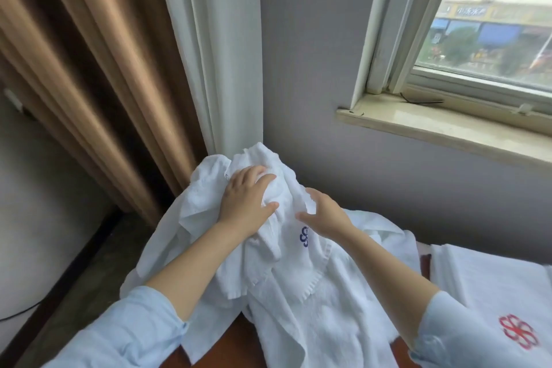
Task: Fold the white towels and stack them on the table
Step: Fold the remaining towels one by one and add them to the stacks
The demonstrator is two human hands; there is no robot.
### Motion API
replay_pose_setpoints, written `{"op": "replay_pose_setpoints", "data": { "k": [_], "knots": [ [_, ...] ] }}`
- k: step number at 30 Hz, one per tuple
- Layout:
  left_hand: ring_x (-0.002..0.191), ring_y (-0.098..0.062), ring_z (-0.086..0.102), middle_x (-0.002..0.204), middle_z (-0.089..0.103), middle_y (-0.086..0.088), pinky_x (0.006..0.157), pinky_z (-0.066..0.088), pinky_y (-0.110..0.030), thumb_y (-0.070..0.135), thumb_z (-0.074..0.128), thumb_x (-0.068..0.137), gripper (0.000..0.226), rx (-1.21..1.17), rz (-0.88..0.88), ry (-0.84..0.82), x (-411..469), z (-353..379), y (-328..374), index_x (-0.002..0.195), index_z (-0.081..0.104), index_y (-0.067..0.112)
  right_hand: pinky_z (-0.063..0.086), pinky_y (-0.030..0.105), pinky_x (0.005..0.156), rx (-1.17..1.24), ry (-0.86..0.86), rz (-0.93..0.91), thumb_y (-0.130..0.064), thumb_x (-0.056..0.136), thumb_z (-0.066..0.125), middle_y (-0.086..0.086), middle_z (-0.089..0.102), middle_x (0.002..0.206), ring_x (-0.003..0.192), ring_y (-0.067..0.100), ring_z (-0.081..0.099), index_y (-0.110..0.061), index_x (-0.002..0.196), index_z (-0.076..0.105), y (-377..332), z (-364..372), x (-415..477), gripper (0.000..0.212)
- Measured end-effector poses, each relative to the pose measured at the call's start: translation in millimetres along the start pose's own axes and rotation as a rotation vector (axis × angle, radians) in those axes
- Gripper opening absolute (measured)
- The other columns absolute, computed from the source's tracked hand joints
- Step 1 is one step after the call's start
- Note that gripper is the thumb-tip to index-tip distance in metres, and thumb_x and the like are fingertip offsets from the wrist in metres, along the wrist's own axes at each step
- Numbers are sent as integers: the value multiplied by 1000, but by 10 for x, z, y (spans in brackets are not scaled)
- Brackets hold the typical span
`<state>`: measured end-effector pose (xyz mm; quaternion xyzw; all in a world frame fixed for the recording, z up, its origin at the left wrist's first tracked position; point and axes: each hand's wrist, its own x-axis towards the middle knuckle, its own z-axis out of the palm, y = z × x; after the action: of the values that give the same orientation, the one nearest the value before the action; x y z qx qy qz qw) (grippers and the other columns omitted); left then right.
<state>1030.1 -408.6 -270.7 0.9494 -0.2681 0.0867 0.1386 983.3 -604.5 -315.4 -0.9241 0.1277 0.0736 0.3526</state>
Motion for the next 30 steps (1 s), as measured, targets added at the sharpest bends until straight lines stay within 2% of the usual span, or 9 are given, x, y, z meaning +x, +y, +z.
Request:
{"op": "replay_pose_setpoints", "data": {
  "k": [3, 5, 9, 11, 15, 18, 21, 25, 30],
  "knots": [
    [119, -22, 49, 129, 52, 4, 103, 33, -33, 42, 73, 81, 48, -5, -9, 111, 34, 80, -83, 124, 61, 24, 41, 28, 78, 117, 33, 54, -42, 88, 60, -9, 57, 131, 111, 11, 55, -27, 147, 36, -20, 108, 178, 65],
    [111, -22, 53, 118, 56, 4, 97, 37, -34, 44, 73, 80, 40, -9, -34, 155, 50, 116, -118, 113, 63, 23, 38, 22, 64, 197, 41, 92, -39, 89, 60, -14, 61, 104, 84, 0, 54, -25, 145, 40, -52, 174, 246, 61],
    [102, -20, 55, 106, 57, 4, 90, 42, -33, 46, 72, 80, 33, -3, -62, 178, 26, 134, -88, 100, 63, 21, 34, 24, 52, 233, 108, 120, -30, 90, 54, -11, 55, 78, 60, 5, 49, -23, 98, 56, -56, 297, 274, 11],
    [101, -20, 55, 106, 57, 3, 88, 42, -32, 45, 72, 80, 33, -15, -76, 182, -18, 119, -75, 100, 61, 20, 33, 24, 54, 253, 197, 38, -25, 91, 52, -10, 49, 80, 64, 7, 47, -26, 81, 49, -78, 272, 197, 11],
    [111, -25, 54, 116, 56, 0, 90, 43, -34, 38, 70, 85, 45, -119, -169, 127, -120, 27, 12, 119, 51, 15, 45, 29, 76, 393, 303, -115, -27, 98, 51, -12, 56, 97, 87, 5, 56, -21, 94, 54, -175, 32, -46, 7],
    [123, -29, 51, 135, 52, -5, 90, 48, -43, 41, 63, 90, 76, -226, -224, 70, -172, -148, 181, 149, 22, 17, 40, 24, 54, 423, 297, -218, -27, 100, 48, -13, 46, 65, 53, 5, 44, -22, 90, 48, -309, -180, -295, 11],
    [116, -31, 56, 136, 54, -6, 80, 52, -44, 47, 46, 97, 73, -226, -240, 7, -220, -373, 327, 154, 4, 28, 38, 16, 50, 524, 359, -298, -21, 102, 46, -13, 42, 65, 53, 2, 40, -22, 91, 50, -469, -425, -595, 12],
    [119, -26, 56, 139, 52, -2, 87, 49, -43, 52, 41, 97, 66, -199, -166, -123, -375, -621, 577, 154, 12, 34, 38, 12, 60, 643, 339, -364, -11, 99, 46, -12, 52, 75, 64, -1, 45, -25, 86, 59, -608, -851, -1103, 23],
    [130, -15, 42, 150, 32, 5, 94, 43, -37, 38, 48, 100, 61, -371, 77, -182, -650, -690, 1042, 153, 19, 39, 33, 16, 50, 610, 281, -323, -21, 76, 45, -18, 45, 59, 56, 2, 40, -29, 59, 54, -528, -1157, -1749, 21]
  ]
}}
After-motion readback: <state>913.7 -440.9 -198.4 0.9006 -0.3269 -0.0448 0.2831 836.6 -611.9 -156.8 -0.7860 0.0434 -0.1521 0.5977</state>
